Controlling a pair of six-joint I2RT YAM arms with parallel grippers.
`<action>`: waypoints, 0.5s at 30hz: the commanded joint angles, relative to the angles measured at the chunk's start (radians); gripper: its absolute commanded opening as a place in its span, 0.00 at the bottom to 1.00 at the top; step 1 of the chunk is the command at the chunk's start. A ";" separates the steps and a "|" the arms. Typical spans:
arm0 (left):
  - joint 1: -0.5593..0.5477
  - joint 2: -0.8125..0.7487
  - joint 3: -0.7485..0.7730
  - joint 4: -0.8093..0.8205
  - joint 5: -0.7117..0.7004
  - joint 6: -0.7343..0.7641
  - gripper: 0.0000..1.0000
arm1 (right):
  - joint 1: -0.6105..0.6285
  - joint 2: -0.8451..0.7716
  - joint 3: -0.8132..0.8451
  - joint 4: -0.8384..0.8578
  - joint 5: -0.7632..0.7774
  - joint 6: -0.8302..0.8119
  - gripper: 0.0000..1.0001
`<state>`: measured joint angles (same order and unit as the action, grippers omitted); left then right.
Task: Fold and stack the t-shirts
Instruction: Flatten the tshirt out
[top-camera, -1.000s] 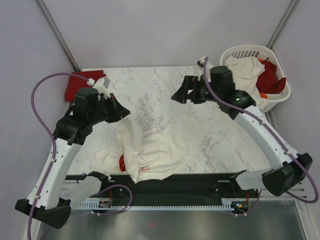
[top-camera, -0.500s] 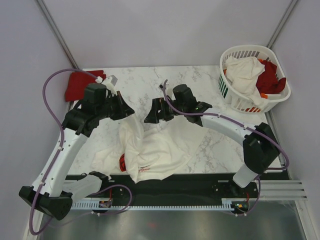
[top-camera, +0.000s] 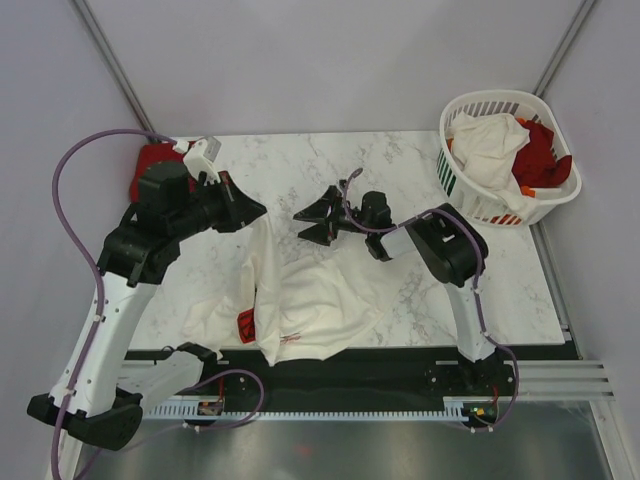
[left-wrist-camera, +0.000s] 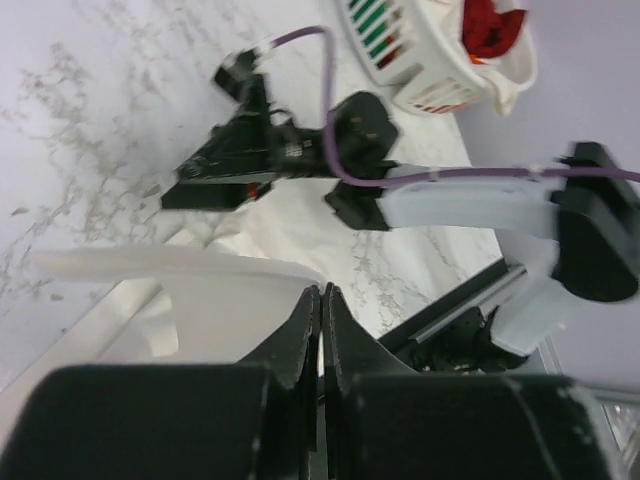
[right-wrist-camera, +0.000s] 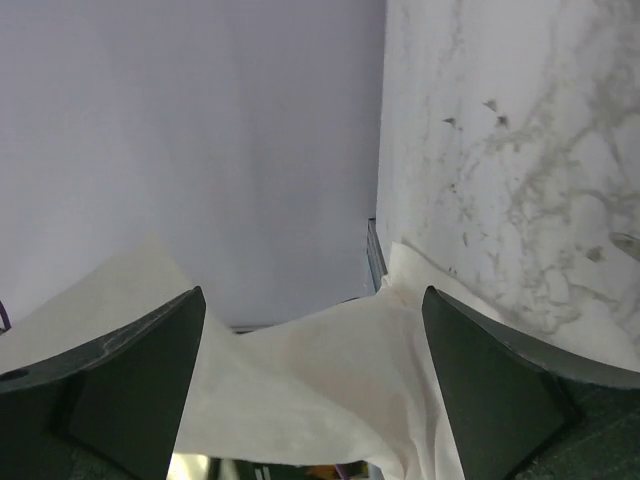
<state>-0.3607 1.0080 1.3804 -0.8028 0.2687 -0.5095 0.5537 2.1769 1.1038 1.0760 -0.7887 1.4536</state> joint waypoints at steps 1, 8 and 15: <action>-0.004 -0.006 0.104 0.076 0.196 0.077 0.02 | 0.035 0.055 0.025 0.684 -0.067 0.272 0.98; -0.004 -0.003 0.161 0.076 0.245 0.075 0.02 | 0.072 0.034 0.073 0.685 -0.058 0.274 0.98; -0.004 -0.011 0.129 0.074 0.208 0.072 0.02 | 0.071 -0.047 0.073 0.685 -0.035 0.303 0.98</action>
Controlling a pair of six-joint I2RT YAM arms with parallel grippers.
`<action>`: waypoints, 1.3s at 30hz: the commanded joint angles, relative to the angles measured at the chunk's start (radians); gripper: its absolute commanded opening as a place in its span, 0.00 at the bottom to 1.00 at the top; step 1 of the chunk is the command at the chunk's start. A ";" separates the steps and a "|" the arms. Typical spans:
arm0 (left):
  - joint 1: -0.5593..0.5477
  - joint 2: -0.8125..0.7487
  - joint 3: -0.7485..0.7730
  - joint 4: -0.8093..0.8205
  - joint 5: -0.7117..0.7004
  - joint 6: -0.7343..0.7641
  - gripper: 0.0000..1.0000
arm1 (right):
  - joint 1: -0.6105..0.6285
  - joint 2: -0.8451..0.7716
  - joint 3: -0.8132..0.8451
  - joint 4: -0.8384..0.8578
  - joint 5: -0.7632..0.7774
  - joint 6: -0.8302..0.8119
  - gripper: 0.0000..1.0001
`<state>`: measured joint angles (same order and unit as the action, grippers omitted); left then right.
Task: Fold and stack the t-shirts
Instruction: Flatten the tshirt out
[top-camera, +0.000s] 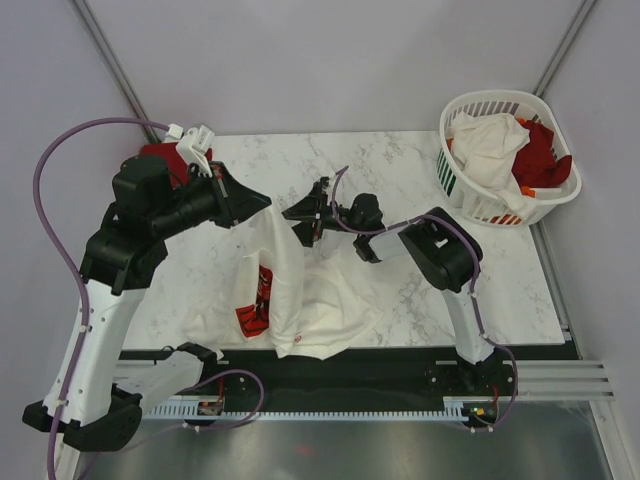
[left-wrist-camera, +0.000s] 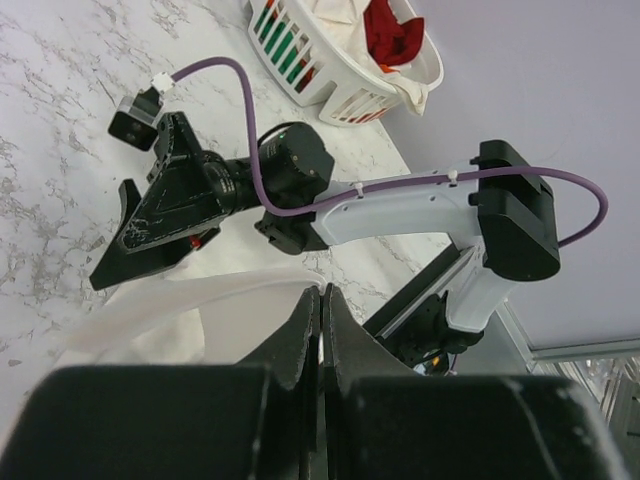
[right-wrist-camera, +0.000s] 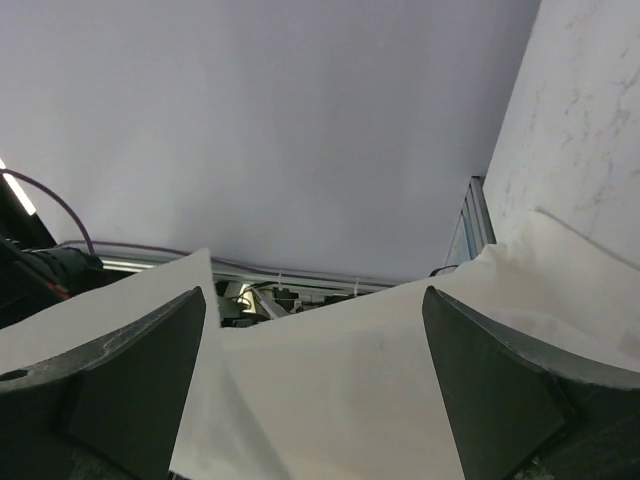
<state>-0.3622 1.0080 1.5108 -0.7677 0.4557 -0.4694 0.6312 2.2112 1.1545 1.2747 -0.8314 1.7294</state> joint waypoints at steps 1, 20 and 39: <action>-0.003 -0.019 -0.006 0.041 0.015 0.034 0.02 | -0.008 -0.097 0.008 0.488 0.015 0.027 0.98; -0.003 0.009 0.032 0.044 -0.035 0.055 0.02 | 0.064 -0.283 -0.024 0.483 -0.083 0.010 0.98; -0.003 0.064 0.006 0.061 -0.228 0.089 0.02 | 0.044 -0.390 -0.064 0.477 -0.116 -0.014 0.00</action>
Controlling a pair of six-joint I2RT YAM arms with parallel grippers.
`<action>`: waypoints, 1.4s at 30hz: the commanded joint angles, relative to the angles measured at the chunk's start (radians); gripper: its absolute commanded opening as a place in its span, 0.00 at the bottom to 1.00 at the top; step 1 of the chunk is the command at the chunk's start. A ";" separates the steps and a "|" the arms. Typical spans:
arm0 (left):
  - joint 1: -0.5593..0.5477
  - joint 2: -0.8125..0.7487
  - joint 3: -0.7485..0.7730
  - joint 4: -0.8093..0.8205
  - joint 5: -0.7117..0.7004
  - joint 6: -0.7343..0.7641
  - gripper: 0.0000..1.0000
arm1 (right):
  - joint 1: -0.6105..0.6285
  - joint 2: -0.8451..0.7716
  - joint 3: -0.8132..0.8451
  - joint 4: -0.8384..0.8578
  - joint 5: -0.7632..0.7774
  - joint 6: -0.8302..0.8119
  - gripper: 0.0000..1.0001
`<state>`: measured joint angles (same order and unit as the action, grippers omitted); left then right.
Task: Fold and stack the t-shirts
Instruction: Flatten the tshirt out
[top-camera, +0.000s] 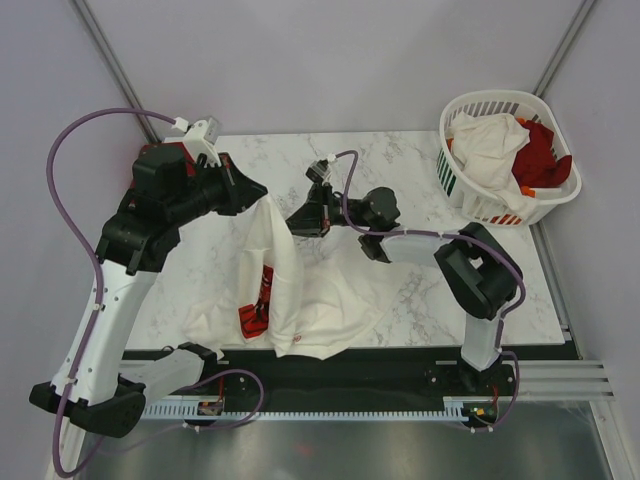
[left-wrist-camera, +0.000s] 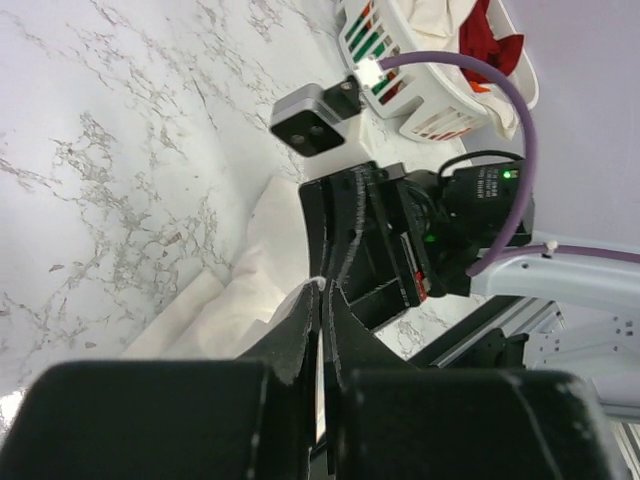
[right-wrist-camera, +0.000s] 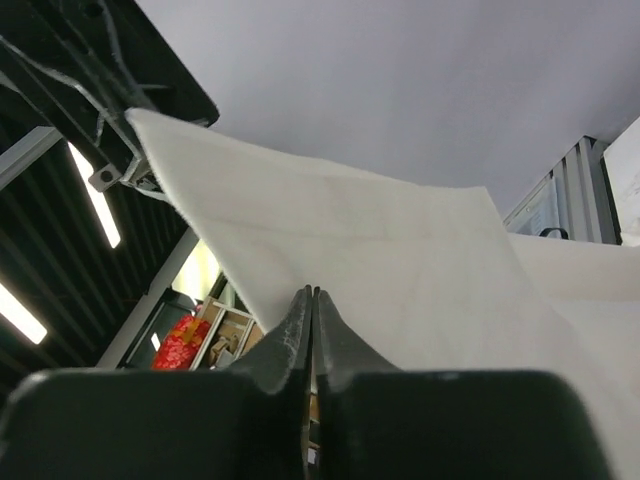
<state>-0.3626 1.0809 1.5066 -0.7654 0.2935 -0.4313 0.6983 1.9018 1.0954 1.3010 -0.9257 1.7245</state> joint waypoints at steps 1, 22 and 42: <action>-0.002 -0.010 0.004 0.057 -0.079 0.052 0.02 | -0.034 -0.098 -0.006 0.437 -0.028 -0.013 0.16; -0.002 -0.004 -0.002 0.061 -0.019 0.058 0.02 | 0.066 -0.159 0.376 -1.434 0.518 -1.450 0.98; -0.002 0.050 -0.095 0.061 -0.025 0.059 0.02 | 0.052 -0.339 0.406 -1.528 0.795 -1.500 0.00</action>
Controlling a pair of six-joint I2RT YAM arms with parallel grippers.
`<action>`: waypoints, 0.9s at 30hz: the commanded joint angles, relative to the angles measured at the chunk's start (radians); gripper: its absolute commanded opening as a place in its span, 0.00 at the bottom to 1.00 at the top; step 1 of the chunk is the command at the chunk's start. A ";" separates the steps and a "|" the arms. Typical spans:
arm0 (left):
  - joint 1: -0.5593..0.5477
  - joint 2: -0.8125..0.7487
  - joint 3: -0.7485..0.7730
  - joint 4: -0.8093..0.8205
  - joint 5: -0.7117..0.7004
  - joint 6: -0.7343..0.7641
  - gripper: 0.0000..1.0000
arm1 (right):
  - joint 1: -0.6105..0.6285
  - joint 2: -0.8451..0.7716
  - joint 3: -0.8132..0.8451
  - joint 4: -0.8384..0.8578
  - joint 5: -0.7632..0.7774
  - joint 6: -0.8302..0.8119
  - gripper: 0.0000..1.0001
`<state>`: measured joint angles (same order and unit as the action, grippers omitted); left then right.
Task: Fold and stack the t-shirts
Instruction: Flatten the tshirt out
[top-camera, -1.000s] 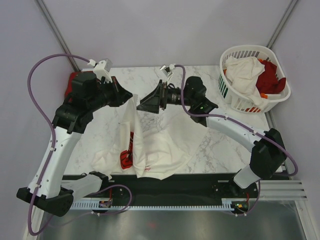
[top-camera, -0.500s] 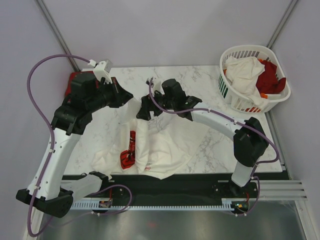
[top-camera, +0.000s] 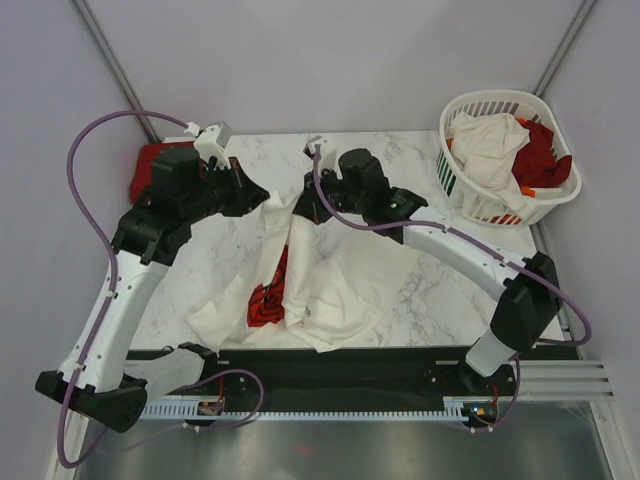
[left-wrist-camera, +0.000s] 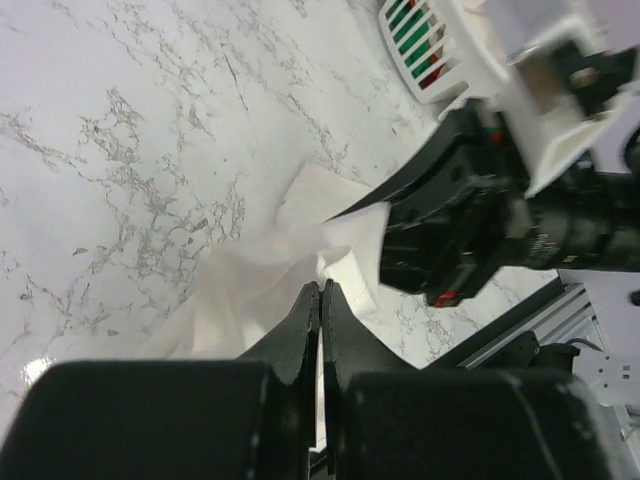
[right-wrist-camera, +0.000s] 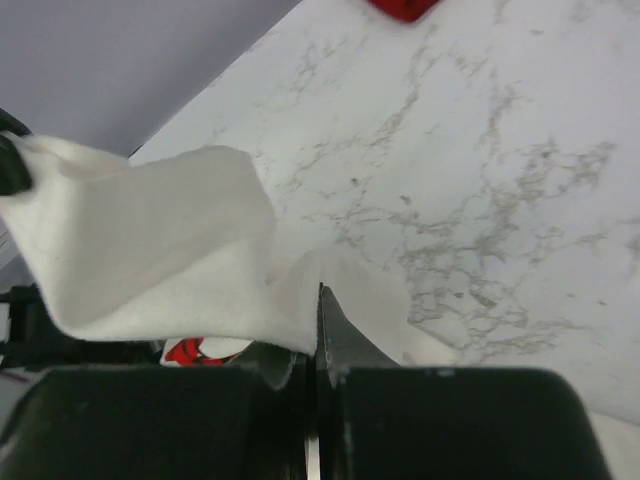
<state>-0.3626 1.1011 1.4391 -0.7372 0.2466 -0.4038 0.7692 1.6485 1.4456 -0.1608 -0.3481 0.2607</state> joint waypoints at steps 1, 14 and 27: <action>-0.002 0.037 -0.032 0.033 0.022 0.031 0.02 | -0.071 -0.091 0.062 -0.092 0.271 -0.026 0.00; -0.015 0.074 -0.318 -0.062 -0.286 -0.194 0.90 | -0.281 -0.180 0.012 -0.270 0.684 0.032 0.00; -0.044 0.388 -0.329 0.217 -0.345 -0.254 0.64 | -0.283 -0.177 -0.056 -0.287 0.564 0.091 0.00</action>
<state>-0.4011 1.4166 1.0779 -0.6422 -0.0532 -0.6113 0.4850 1.5040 1.4136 -0.4427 0.2394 0.3264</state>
